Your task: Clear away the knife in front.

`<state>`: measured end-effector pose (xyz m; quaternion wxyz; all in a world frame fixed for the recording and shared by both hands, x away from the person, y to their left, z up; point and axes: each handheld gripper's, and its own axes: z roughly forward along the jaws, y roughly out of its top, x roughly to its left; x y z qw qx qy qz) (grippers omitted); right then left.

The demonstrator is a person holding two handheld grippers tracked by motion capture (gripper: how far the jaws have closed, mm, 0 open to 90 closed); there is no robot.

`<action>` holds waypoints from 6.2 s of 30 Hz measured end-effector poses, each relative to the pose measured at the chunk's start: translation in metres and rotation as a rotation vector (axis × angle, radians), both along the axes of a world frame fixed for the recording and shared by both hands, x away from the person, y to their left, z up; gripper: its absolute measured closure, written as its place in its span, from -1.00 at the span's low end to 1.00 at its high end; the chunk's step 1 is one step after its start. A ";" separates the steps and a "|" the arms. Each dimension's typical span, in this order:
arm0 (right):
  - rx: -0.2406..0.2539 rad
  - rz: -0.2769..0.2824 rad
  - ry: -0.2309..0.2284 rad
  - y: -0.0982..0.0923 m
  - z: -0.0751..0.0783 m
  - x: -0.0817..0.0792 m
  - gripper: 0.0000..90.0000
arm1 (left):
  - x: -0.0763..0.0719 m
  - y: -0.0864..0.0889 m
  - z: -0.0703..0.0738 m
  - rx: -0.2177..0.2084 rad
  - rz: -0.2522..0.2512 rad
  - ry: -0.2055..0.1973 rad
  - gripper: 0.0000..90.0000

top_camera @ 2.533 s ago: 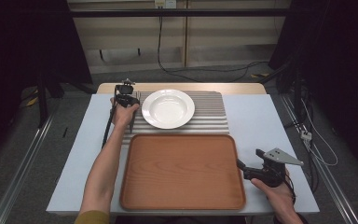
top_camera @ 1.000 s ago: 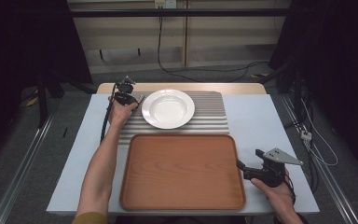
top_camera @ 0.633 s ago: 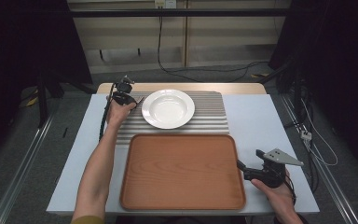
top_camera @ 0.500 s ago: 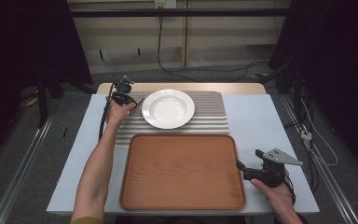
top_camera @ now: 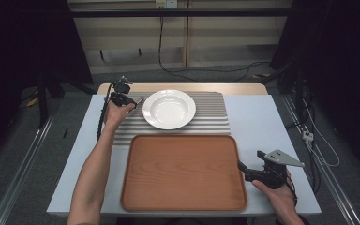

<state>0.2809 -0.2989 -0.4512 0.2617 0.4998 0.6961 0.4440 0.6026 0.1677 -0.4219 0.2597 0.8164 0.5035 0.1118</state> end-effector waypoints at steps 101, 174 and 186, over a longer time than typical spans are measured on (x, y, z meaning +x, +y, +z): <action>-0.007 0.001 -0.002 0.004 0.001 0.002 -0.74 | -0.201 -0.032 0.021 -0.141 -0.221 -0.201 0.78; -0.010 0.011 0.009 0.003 0.001 0.001 -0.73 | -0.222 -0.067 -0.010 -0.136 -0.399 -0.217 0.23; -0.015 0.014 0.005 0.005 0.002 -0.002 -0.73 | -0.218 -0.078 -0.022 -0.162 -0.419 -0.159 1.00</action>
